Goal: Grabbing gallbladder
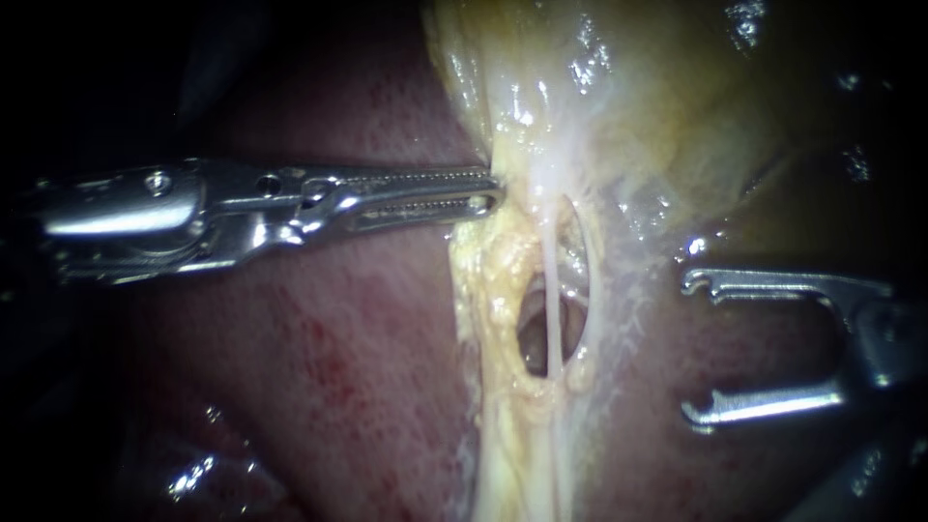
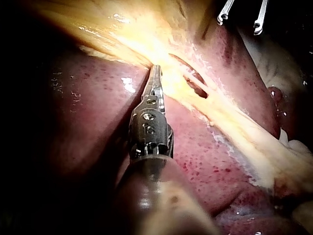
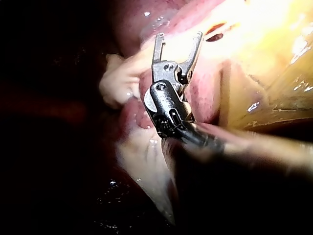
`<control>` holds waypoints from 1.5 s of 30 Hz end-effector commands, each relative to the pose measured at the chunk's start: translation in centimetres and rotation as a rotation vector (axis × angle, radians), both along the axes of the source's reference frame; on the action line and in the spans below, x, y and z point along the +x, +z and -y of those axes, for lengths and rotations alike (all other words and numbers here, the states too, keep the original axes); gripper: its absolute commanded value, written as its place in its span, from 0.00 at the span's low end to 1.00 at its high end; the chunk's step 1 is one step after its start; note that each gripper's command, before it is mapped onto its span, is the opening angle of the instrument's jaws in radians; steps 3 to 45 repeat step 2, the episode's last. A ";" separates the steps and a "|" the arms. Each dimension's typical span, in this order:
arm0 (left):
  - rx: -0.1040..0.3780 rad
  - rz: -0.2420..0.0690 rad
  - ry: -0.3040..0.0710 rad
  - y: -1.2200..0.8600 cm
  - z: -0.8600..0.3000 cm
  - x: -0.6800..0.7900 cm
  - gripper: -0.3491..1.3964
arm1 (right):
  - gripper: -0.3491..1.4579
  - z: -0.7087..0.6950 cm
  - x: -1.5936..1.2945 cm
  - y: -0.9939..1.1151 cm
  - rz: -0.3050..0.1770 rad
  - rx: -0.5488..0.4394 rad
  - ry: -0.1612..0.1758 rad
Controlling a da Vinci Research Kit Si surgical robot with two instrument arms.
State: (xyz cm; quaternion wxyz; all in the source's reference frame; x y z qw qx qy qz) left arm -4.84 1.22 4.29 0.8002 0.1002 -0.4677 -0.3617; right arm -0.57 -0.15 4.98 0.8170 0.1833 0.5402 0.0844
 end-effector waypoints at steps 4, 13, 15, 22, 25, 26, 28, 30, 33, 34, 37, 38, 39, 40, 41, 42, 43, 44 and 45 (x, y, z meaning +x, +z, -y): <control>0.000 0.000 0.000 0.00 0.00 0.01 0.00 | 0.52 0.00 0.00 0.00 0.000 0.000 0.000; 0.000 0.000 0.000 0.00 0.00 0.01 0.00 | 0.52 0.00 0.00 0.00 0.000 0.000 0.000; 0.000 0.000 0.000 0.00 0.00 0.01 0.00 | 0.52 0.00 0.00 0.00 0.000 0.000 0.000; 0.000 0.000 0.000 0.00 0.00 0.01 0.00 | 0.52 0.00 0.00 0.00 0.000 0.000 0.000; 0.000 0.000 0.000 0.00 0.00 0.01 0.00 | 0.52 0.00 0.00 0.00 0.000 0.000 0.000; 0.000 0.000 0.000 0.00 0.00 0.01 0.00 | 0.52 0.00 0.00 0.00 0.000 0.000 0.000; 0.000 0.000 0.000 0.00 0.00 0.01 0.00 | 0.52 0.00 0.00 0.00 0.000 0.000 0.000; 0.000 0.000 0.000 0.00 0.00 0.01 0.00 | 0.52 0.00 0.00 0.00 0.000 0.000 0.000; 0.000 0.000 0.000 0.00 0.00 0.01 0.00 | 0.52 0.00 0.00 0.00 0.000 0.000 0.000; 0.000 0.000 0.000 0.00 0.00 0.01 0.00 | 0.52 0.00 0.00 0.00 0.000 0.000 0.000; 0.000 0.000 0.000 0.00 0.00 0.01 0.00 | 0.52 0.00 0.00 0.00 0.000 0.000 0.000; 0.000 0.000 0.000 0.00 0.00 0.01 0.00 | 0.52 0.00 0.00 0.00 0.000 0.000 0.000; 0.000 0.000 0.000 0.00 0.00 0.01 0.00 | 0.52 0.00 0.00 0.00 0.000 0.000 0.000; 0.000 0.000 0.000 0.00 0.00 0.01 0.00 | 0.52 0.00 0.00 0.00 0.000 0.000 0.000; 0.000 0.000 0.000 0.00 0.00 0.01 0.00 | 0.52 0.00 0.00 0.00 0.000 0.000 0.000; 0.000 0.000 0.000 0.00 0.00 0.01 0.00 | 0.52 0.00 0.00 0.00 0.000 0.000 0.000; 0.000 0.000 0.000 0.00 0.00 0.01 0.00 | 0.52 0.00 0.00 0.00 0.000 0.000 0.000; 0.000 0.000 0.000 0.00 0.00 0.01 0.00 | 0.52 0.00 0.00 0.00 0.000 0.000 0.000; 0.000 0.000 0.000 0.00 0.00 0.01 0.00 | 0.52 0.00 0.00 0.00 0.000 0.000 0.000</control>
